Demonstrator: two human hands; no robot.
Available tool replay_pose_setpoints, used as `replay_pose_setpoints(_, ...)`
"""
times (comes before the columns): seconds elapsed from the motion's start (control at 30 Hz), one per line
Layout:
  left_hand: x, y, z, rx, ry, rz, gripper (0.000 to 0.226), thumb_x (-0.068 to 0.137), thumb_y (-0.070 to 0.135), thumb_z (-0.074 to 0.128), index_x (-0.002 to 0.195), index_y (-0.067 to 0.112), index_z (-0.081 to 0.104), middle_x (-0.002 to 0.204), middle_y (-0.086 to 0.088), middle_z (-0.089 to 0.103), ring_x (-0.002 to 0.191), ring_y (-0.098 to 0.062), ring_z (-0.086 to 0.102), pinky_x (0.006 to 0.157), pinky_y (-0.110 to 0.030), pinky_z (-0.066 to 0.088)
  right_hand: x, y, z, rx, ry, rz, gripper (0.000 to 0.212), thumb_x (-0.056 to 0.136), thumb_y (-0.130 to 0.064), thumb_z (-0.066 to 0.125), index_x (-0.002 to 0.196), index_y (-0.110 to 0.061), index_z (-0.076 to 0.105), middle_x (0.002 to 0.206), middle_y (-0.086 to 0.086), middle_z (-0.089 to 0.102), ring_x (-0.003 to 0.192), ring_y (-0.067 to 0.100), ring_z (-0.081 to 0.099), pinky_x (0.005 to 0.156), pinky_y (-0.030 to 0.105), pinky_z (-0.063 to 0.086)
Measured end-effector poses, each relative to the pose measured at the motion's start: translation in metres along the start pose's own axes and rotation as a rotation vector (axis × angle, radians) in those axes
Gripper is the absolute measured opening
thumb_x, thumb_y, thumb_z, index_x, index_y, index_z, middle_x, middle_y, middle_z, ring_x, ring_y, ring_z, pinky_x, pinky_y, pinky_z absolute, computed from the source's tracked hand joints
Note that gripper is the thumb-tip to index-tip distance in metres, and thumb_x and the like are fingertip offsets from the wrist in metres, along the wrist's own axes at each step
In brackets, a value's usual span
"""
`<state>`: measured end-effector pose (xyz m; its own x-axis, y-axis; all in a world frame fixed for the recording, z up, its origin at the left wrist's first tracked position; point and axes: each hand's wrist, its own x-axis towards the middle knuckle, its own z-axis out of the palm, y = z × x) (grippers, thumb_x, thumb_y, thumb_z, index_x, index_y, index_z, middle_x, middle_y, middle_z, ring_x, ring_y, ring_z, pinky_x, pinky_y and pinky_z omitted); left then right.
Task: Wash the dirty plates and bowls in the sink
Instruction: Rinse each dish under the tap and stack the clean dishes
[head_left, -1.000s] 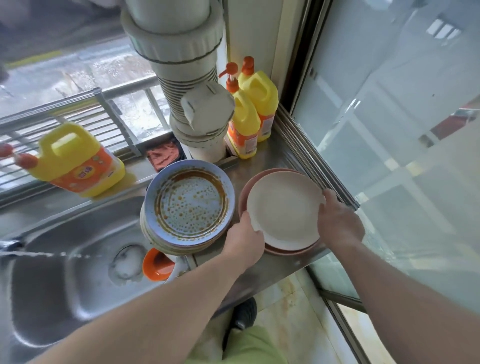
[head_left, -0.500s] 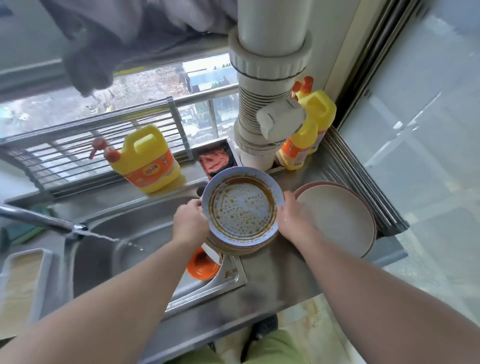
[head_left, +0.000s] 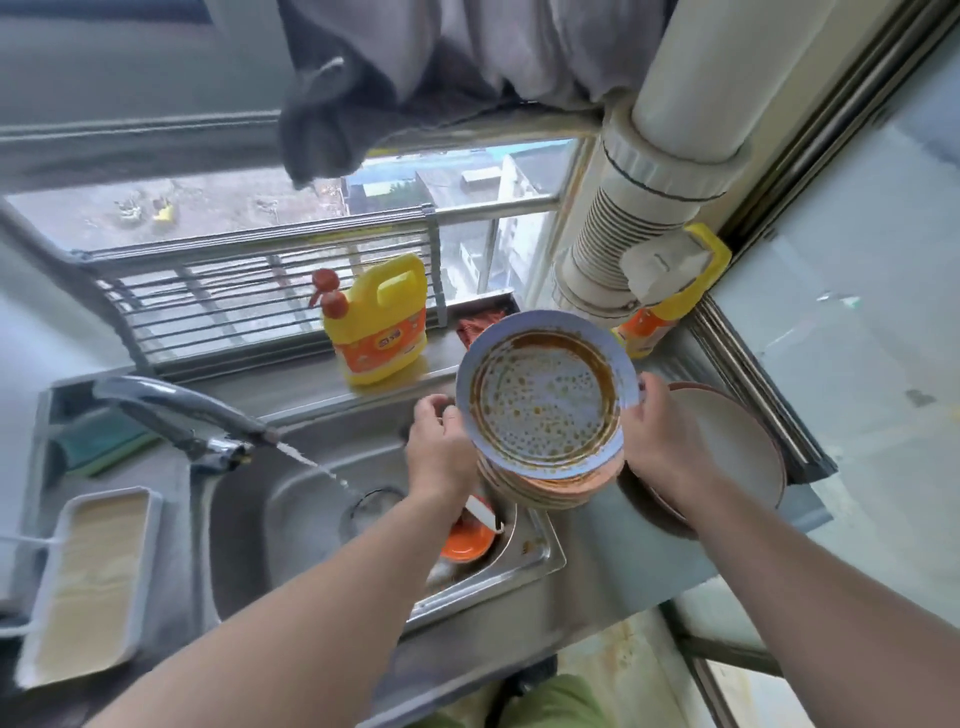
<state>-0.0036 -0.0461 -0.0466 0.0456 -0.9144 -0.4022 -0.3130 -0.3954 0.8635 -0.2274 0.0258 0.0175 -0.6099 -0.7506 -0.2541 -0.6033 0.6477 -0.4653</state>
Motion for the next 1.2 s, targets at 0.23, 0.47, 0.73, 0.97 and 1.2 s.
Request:
replay_pose_setpoints(0.23,0.008,-0.046,-0.085,-0.661,-0.105,-0.585,0.053,0.109,0.057,0.038,0.1,0.016,0.071,0.095,-0.008,0.077,0.089,-0.026,0.071,0.076,-0.039,0.058,-0.052,-0.074,0.054,0.044,-0.097,-0.213,0.029,0.109,-0.021,0.041,0.137,-0.022,0.049,0.108,0.001,0.06,0.096,0.025,0.054,0.08,0.039,0.04)
replay_pose_setpoints(0.47,0.0,-0.111,-0.151,-0.601,-0.146,-0.764,0.069,0.109,0.063,0.026,0.128,0.014,0.071,0.116,-0.011,0.078,0.114,-0.033,0.071,0.09,-0.044,0.059,-0.065,-0.103,0.112,-0.196,-0.385,-0.237,0.023,0.106,-0.026,0.043,0.127,-0.021,0.051,0.111,0.012,0.069,0.096,0.034,0.064,0.082,0.044,0.051)
replay_pose_setpoints(0.73,-0.002,-0.114,-0.202,-0.268,-0.053,-0.619,0.041,0.107,0.044,0.035,0.098,0.016,0.064,0.07,-0.003,0.066,0.053,-0.017,0.056,0.048,-0.023,0.046,-0.077,-0.094,0.194,-0.232,-0.648,-0.009,0.015,0.095,-0.029,0.048,0.106,-0.021,0.054,0.119,0.012,0.069,0.093,0.03,0.064,0.076,0.036,0.049)
replay_pose_setpoints(0.97,0.007,-0.112,-0.229,-0.078,-0.003,-0.359,0.036,0.111,0.038,0.034,0.095,0.021,0.061,0.097,-0.009,0.071,0.087,-0.025,0.068,0.074,-0.039,0.057,-0.091,-0.106,0.247,0.139,-0.655,0.114,0.012,0.096,-0.022,0.056,0.102,-0.027,0.046,0.101,0.008,0.065,0.084,0.024,0.06,0.073,0.036,0.051)
replay_pose_setpoints(1.2,0.015,-0.123,-0.226,-0.291,0.129,-0.62,0.029,0.115,0.023,0.035,0.112,0.023,0.064,0.098,-0.006,0.074,0.093,-0.028,0.069,0.081,-0.042,0.055,-0.074,-0.126,0.239,0.107,-0.462,-0.103,0.018,0.11,-0.024,0.032,0.125,-0.029,0.041,0.106,0.013,0.065,0.09,0.035,0.058,0.079,0.041,0.043)
